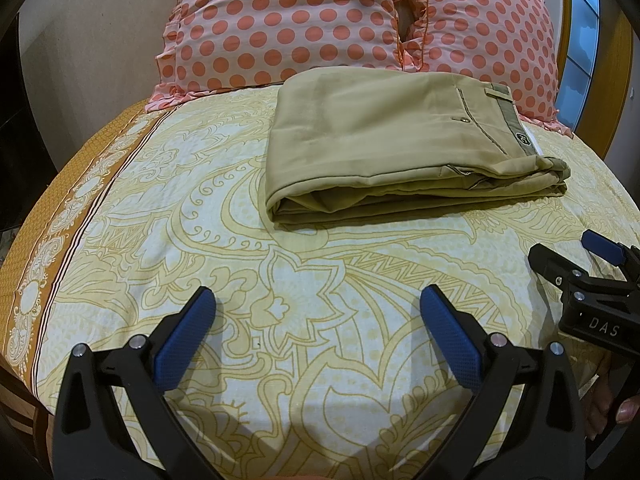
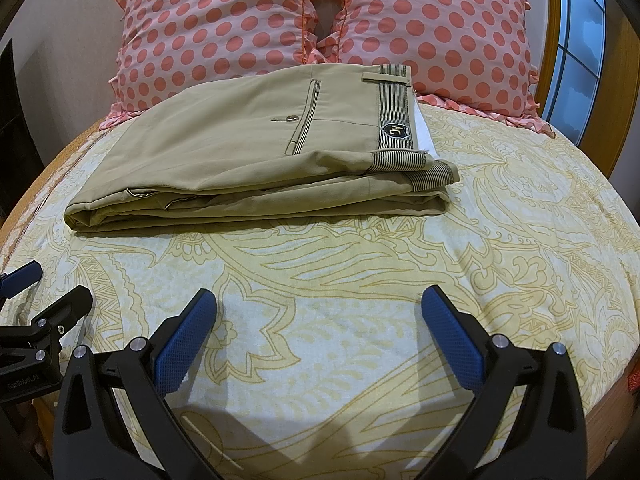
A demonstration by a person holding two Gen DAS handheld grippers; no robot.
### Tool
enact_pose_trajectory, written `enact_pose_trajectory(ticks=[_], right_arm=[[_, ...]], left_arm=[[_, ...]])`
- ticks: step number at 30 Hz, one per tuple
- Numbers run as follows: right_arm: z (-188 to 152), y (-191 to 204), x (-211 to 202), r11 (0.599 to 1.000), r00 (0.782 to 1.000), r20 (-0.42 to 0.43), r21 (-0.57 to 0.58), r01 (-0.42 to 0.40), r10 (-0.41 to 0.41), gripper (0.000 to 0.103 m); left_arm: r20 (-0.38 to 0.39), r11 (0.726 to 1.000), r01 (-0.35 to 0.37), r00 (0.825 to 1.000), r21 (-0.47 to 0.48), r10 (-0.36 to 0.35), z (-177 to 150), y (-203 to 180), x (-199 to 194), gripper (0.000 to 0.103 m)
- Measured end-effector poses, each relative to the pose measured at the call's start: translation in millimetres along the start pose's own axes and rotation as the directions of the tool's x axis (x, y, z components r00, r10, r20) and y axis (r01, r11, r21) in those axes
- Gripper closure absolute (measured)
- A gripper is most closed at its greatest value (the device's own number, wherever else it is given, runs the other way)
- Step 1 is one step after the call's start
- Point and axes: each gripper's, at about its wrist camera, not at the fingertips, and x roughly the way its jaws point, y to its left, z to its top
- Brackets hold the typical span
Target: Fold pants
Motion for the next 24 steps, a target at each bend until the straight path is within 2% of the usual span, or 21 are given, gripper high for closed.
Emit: enact_pose_trajectory(ticks=[24], right_arm=[[0.2,-0.9,0.0,1.0,1.0,0.0,0.001,0.002,-0.002,0.001]], left_arm=[[-0.007,1.0,0.001,1.0,0.002,-0.001,0.6,-1.5,1.5,0.002]])
